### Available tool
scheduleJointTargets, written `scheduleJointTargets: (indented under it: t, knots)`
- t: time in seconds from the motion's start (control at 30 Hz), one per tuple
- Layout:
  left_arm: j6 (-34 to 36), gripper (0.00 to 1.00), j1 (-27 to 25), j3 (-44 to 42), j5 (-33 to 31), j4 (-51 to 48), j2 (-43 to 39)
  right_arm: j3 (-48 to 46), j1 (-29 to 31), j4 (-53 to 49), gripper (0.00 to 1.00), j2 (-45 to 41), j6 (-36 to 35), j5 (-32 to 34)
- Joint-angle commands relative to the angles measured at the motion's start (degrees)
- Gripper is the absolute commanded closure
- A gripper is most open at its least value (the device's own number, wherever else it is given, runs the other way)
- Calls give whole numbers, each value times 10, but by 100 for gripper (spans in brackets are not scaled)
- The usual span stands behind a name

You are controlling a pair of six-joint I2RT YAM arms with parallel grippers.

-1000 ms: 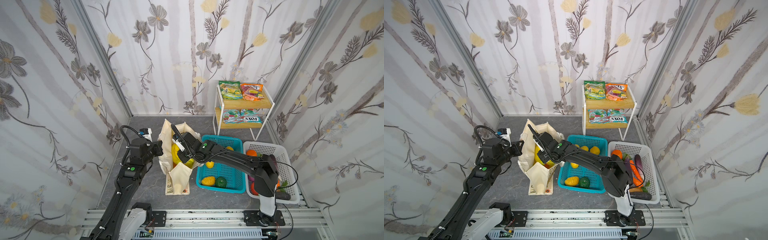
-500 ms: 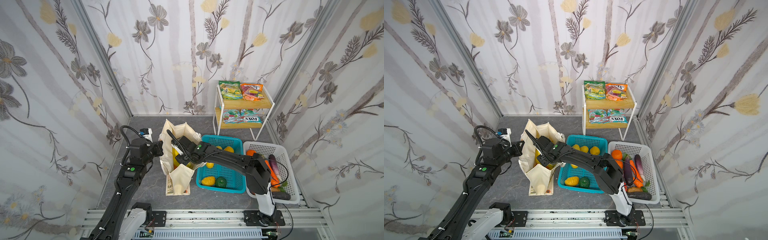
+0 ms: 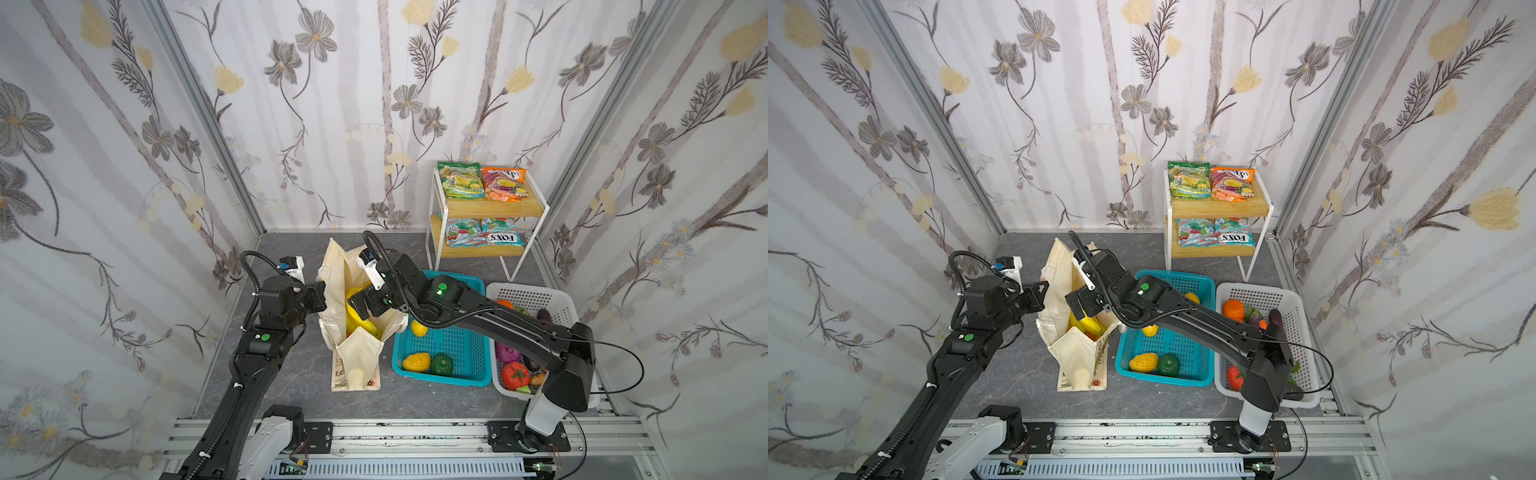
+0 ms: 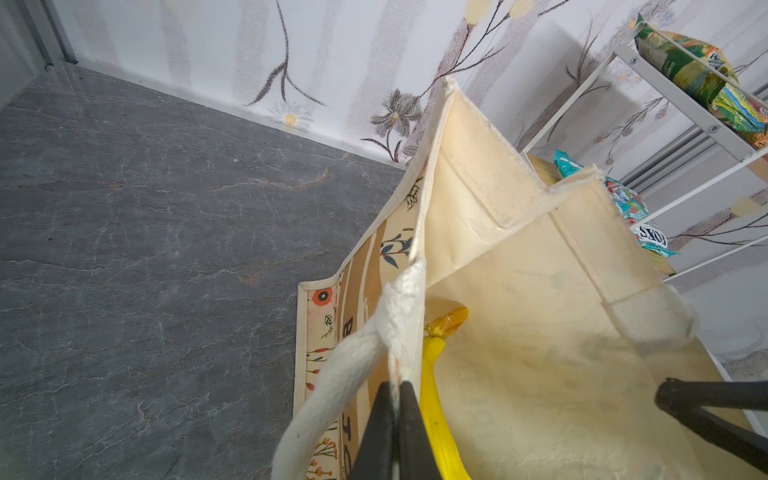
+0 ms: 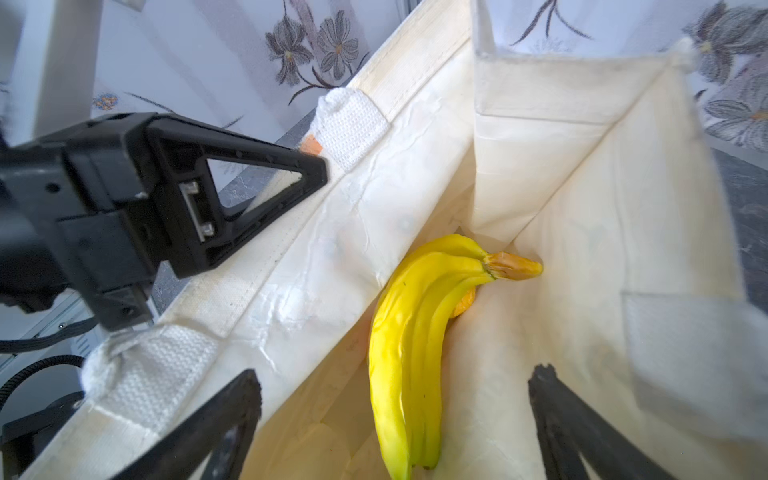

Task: Place the food into the grocery bag and tie it

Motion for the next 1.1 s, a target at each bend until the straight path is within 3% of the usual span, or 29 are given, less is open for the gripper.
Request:
scheduleJointTargets:
  t: [0.0,0.2,0.3,0.47,0.5,0.6,0.73,0.87,1.07]
  knots:
    - [-3,100,0,0,-12,9,2,-72,0,106,0,-65,26,61]
    - [-6,100,-1,-1,-18,11,-2,-173,-22,165,0,-157,53,64]
    - [-7,100,-1,-1,-18,13,-4,-218,-42,194,0,-175,77,10]
    - [-12,100,-1,-2,-24,18,-6,-247,-59,213,17,-147,118,-62]
    - [-17,100,-1,-2,-19,19,-6,-245,-59,209,24,-138,123,-70]
    - [-28,100,-3,13,0,22,5,-230,-57,202,60,-102,125,-83]
    - [-57,100,-2,51,11,20,11,-181,-51,150,100,-78,106,-43]
    - [-78,100,-2,100,-5,-4,18,-172,-50,119,100,-96,105,10]
    - [-46,100,-1,183,-123,-100,61,-202,-65,83,100,-153,108,62]
